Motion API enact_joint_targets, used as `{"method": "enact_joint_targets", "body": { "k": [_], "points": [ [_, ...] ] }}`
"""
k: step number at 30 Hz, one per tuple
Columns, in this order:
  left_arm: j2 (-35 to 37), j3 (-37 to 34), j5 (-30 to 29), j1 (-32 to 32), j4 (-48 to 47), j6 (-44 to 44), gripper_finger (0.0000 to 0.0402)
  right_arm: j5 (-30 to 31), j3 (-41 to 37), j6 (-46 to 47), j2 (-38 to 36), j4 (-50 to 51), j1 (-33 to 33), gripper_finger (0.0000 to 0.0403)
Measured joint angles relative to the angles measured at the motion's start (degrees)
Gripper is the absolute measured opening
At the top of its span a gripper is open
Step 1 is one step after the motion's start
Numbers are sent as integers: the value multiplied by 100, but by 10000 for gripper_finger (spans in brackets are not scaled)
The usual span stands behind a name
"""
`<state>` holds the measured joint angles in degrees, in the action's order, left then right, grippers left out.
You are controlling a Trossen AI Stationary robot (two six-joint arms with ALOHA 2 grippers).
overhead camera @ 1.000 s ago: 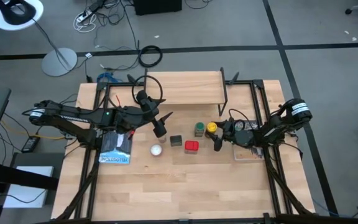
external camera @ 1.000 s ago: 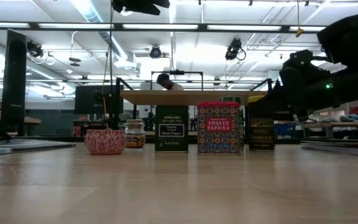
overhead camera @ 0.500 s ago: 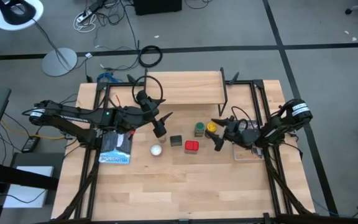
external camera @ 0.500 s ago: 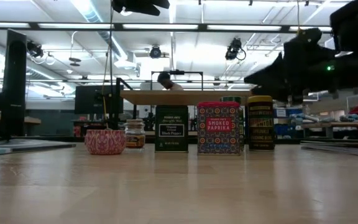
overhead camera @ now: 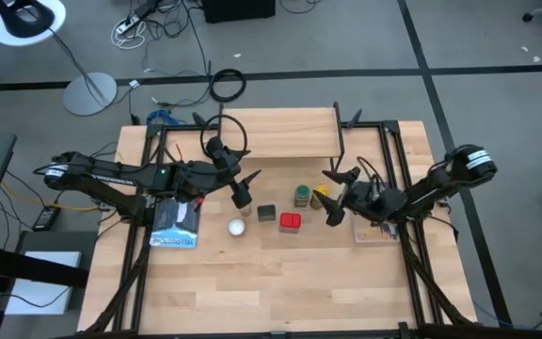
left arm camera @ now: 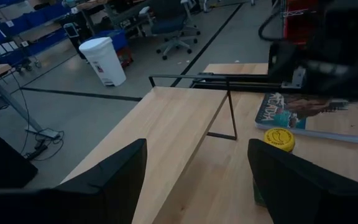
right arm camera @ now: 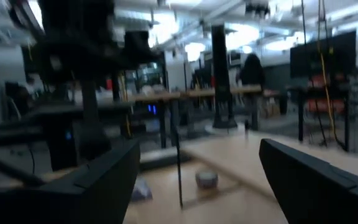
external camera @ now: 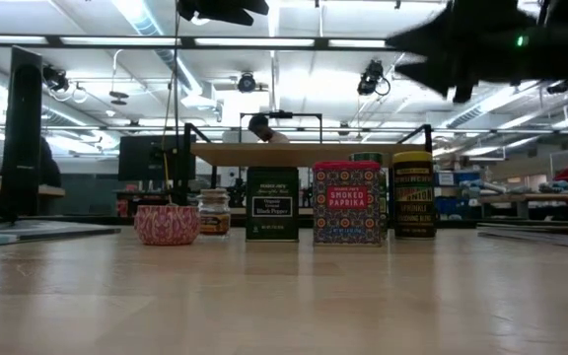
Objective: Shelf spices
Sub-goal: Put the brown seasoning bottle on the shelf
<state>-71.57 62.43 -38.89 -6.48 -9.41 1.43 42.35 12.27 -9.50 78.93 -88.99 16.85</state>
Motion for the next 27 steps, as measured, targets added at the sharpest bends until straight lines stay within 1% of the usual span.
{"method": "enact_joint_targets", "body": {
  "k": [3, 5, 7, 9, 12, 14, 17, 18, 19, 23, 27],
  "points": [
    [0, 2, 26, 0, -156, -41, 284, 1, 138, -303, -424, 12, 98, 318],
    [-15, 0, 177, 0, -390, -171, 284, 2, 217, -443, -676, 31, 171, 306],
    [-113, 4, 429, -2, -580, -323, 284, -2, 318, -579, -901, 155, 232, 289],
    [-287, 4, 660, -38, -792, -466, 282, 1, 464, -738, -1142, 542, 274, 261],
    [-656, 4, 874, -112, -868, -585, 269, -5, 757, -839, -1449, 1536, 307, 196],
    [-948, 4, 928, -160, -864, -619, 254, -8, 1028, -837, -1580, 2273, 307, 139],
    [-1357, 4, 938, -216, -826, -640, 225, -7, 1436, -828, -1641, 3272, 307, 42],
    [-1475, 4, 938, -220, -824, -655, 214, -7, 1561, -836, -1643, 3556, 307, 22],
    [-1578, 4, 938, -221, -817, -659, 203, -7, 1687, -839, -1643, 3821, 307, 13],
    [-1872, 4, 937, -216, -842, -686, 152, -7, 2048, -775, -1634, 4633, 307, 4],
    [-2007, 4, 852, -156, -880, -642, 102, -7, 2147, -779, -1636, 4730, 307, 3]
  ]
}}
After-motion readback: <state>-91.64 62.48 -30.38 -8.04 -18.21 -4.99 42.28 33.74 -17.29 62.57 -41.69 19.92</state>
